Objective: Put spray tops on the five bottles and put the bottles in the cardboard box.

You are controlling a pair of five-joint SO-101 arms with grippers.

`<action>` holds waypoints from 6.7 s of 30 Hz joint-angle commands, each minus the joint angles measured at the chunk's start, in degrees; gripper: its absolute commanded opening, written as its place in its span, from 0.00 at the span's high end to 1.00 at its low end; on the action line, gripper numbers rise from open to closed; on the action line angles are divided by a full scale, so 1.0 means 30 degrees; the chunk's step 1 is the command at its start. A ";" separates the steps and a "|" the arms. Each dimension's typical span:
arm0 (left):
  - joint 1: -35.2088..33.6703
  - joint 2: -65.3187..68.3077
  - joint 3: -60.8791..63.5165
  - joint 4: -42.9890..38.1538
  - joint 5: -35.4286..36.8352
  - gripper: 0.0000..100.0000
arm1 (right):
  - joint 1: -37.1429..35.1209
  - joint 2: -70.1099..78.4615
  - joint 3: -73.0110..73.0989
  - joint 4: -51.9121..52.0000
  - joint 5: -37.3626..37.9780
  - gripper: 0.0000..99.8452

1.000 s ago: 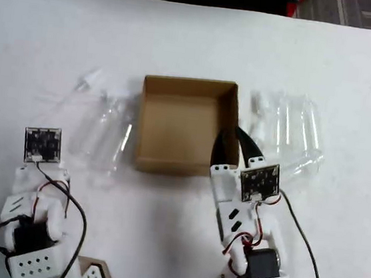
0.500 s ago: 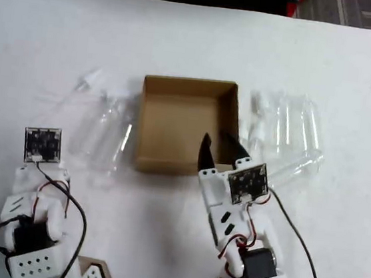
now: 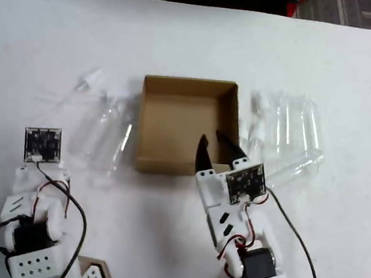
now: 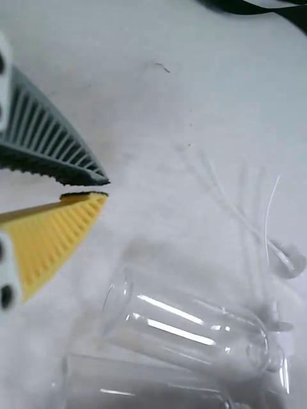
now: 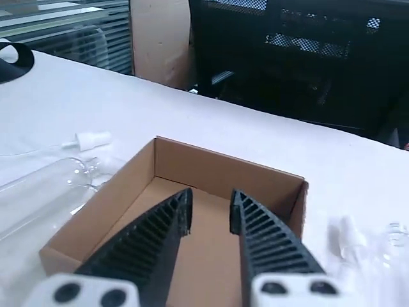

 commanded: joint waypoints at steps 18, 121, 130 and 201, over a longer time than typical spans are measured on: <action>0.0015 -0.0220 -0.0498 -0.0205 -0.0205 0.97 | 0.1275 -0.0015 0.0147 -0.0601 0.0117 0.92; 0.7106 5.4930 -5.6498 1.5004 -0.2755 0.87 | 0.1656 -0.0015 0.0147 -0.0513 0.0264 0.92; 0.7575 5.4725 -5.4564 1.4974 -0.1612 0.85 | 0.1656 -0.0015 0.0147 -0.0542 0.0264 0.92; 1.5194 2.8938 -4.5685 1.4681 0.2813 0.98 | 0.2359 -0.0015 0.0147 -0.0806 0.0264 0.92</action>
